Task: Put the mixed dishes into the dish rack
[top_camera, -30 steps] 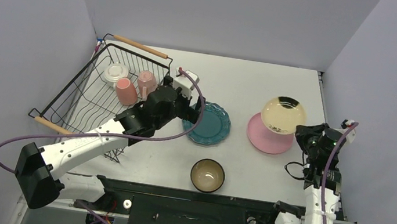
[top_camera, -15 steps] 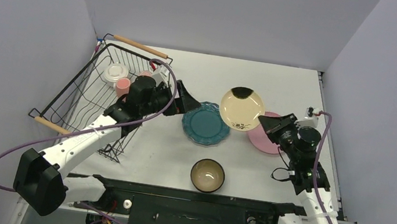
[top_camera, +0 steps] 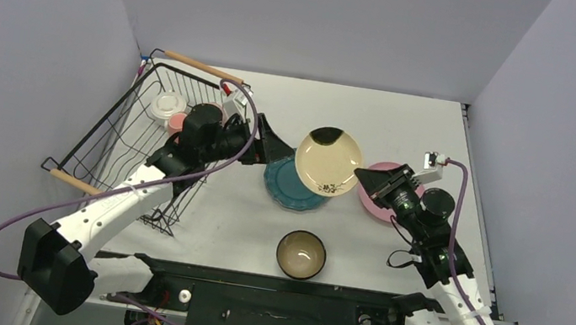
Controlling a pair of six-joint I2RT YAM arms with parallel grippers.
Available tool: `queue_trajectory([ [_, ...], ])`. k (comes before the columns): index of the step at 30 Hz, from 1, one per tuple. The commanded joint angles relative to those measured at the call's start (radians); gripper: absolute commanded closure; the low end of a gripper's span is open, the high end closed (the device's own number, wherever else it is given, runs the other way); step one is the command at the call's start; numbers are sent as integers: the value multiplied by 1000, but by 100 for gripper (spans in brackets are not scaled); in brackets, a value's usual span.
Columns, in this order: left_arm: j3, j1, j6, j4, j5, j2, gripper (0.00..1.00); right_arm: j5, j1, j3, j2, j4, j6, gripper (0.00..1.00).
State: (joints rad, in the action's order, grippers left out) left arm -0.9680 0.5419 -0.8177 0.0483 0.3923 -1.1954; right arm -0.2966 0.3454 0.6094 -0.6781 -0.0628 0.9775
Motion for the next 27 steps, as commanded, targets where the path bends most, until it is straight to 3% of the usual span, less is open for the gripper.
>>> queue_trajectory([
  [1,-68,14,68,-50,86,5,17,-25,51,3,-3,105,-11,100],
  [11,-54,37,105,-50,72,51,11,-5,103,4,-16,106,-17,100],
  [16,-39,11,101,-18,47,84,18,8,110,-4,-11,112,-10,100],
  [25,-26,1,65,-70,102,64,16,13,144,2,-35,136,11,100],
  [27,-30,3,57,-77,133,49,21,26,164,7,-41,140,9,100],
])
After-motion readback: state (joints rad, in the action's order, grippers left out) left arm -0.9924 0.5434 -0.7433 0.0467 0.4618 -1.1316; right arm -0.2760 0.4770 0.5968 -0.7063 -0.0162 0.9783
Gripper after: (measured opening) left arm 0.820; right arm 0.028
